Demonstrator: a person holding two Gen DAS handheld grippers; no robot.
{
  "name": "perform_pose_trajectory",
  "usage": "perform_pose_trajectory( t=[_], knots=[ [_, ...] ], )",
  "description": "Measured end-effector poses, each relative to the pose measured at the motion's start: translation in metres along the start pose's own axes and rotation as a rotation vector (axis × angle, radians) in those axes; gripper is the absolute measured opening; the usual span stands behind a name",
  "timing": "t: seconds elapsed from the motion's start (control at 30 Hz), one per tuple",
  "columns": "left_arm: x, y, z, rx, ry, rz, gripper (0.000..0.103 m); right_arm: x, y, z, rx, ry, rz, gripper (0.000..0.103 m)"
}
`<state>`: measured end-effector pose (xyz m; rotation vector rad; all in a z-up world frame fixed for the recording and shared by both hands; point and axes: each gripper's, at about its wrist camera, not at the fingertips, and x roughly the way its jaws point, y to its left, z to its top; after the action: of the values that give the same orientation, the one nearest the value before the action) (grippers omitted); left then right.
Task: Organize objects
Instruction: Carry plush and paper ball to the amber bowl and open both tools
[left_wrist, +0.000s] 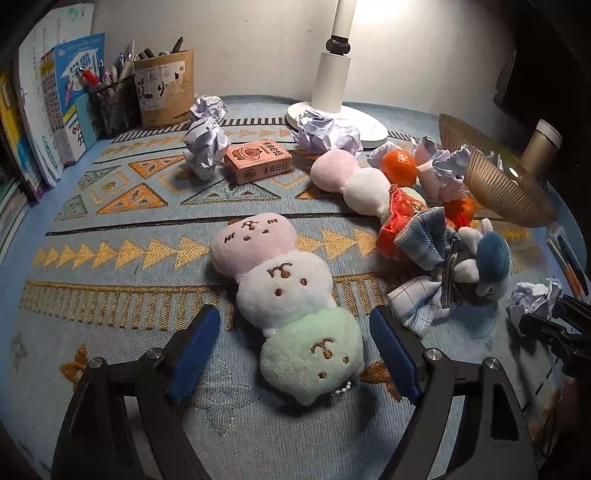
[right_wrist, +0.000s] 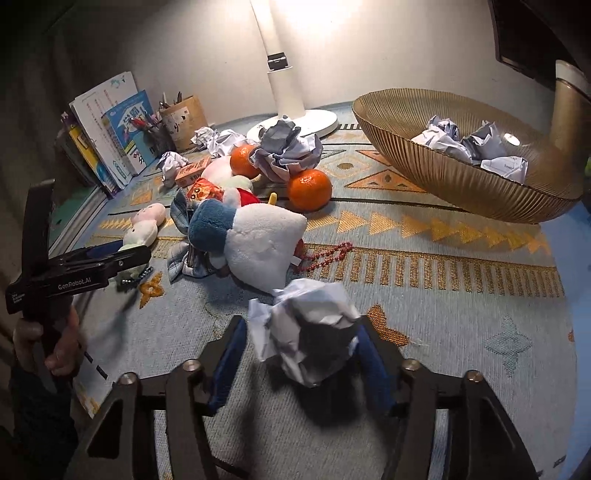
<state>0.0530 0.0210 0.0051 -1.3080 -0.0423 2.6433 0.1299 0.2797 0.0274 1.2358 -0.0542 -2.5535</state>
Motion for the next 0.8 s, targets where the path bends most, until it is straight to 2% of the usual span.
perform_pose_trajectory(
  t=[0.03, 0.13, 0.27, 0.43, 0.57, 0.67, 0.8],
  knots=[
    [0.000, -0.001, -0.001, 0.008, 0.003, -0.006, 0.055, -0.003, 0.002, 0.000, -0.015, -0.008, -0.008, 0.045],
    [-0.002, -0.004, -0.001, 0.020, -0.001, 0.005, 0.054, -0.018, 0.007, 0.001, -0.029, -0.040, 0.018, 0.045],
    [-0.022, -0.011, 0.001, 0.032, -0.055, -0.008, 0.053, -0.050, 0.002, 0.011, -0.009, -0.117, 0.049, 0.045],
    [-0.059, -0.030, 0.029, 0.047, -0.161, -0.061, 0.053, -0.094, -0.020, 0.038, 0.048, -0.245, -0.020, 0.045],
    [-0.064, -0.075, 0.070, 0.092, -0.225, -0.123, 0.053, -0.115, -0.062, 0.066, 0.184, -0.321, -0.142, 0.046],
    [-0.051, -0.119, 0.103, 0.131, -0.205, -0.181, 0.053, -0.110, -0.102, 0.084, 0.318, -0.316, -0.177, 0.046],
    [-0.031, -0.168, 0.139, 0.171, -0.169, -0.262, 0.053, -0.096, -0.135, 0.098, 0.387, -0.292, -0.195, 0.046]
  ],
)
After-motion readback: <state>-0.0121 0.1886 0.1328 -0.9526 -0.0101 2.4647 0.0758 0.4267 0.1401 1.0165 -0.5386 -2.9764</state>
